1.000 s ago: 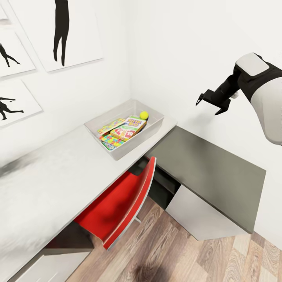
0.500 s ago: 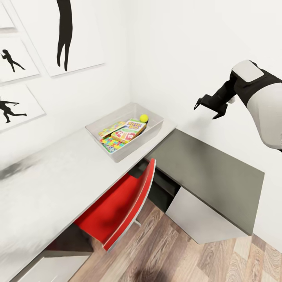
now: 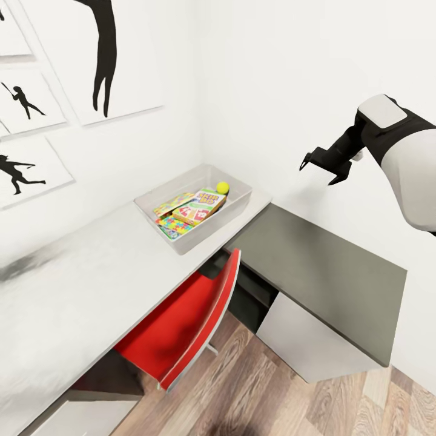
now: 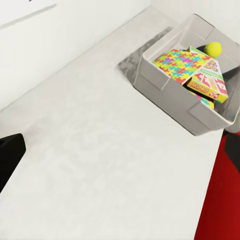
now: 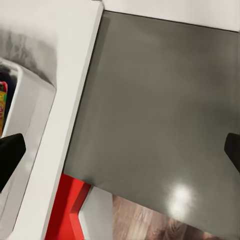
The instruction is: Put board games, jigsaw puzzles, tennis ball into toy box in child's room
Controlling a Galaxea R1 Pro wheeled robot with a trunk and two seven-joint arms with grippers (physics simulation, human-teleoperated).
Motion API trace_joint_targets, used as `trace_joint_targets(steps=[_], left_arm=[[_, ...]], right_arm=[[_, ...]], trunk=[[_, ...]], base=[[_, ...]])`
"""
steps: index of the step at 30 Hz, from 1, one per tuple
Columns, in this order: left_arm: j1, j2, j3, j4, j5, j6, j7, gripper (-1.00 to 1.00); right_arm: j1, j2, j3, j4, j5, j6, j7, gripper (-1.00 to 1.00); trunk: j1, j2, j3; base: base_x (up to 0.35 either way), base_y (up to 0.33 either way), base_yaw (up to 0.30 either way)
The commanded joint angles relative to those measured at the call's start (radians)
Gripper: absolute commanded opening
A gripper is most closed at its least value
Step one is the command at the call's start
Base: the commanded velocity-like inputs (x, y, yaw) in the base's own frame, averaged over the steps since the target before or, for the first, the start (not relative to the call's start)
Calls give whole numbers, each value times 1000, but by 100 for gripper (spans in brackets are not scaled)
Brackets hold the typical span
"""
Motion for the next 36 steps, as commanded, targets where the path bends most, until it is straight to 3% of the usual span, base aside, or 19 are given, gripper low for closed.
trace_joint_targets(steps=[1,36], left_arm=[[-2,0,-1,1,0,5,-3,100],[0,-24,-5,1,-20,5,-3,100]], right_arm=[[0,1,-3,-1,-6,3,-9,100],[34,0,-6,-1,-5,3,-7,100]], trunk=[[0,-1,1],[0,-1,59]], base=[[0,0,0],[0,0,0]])
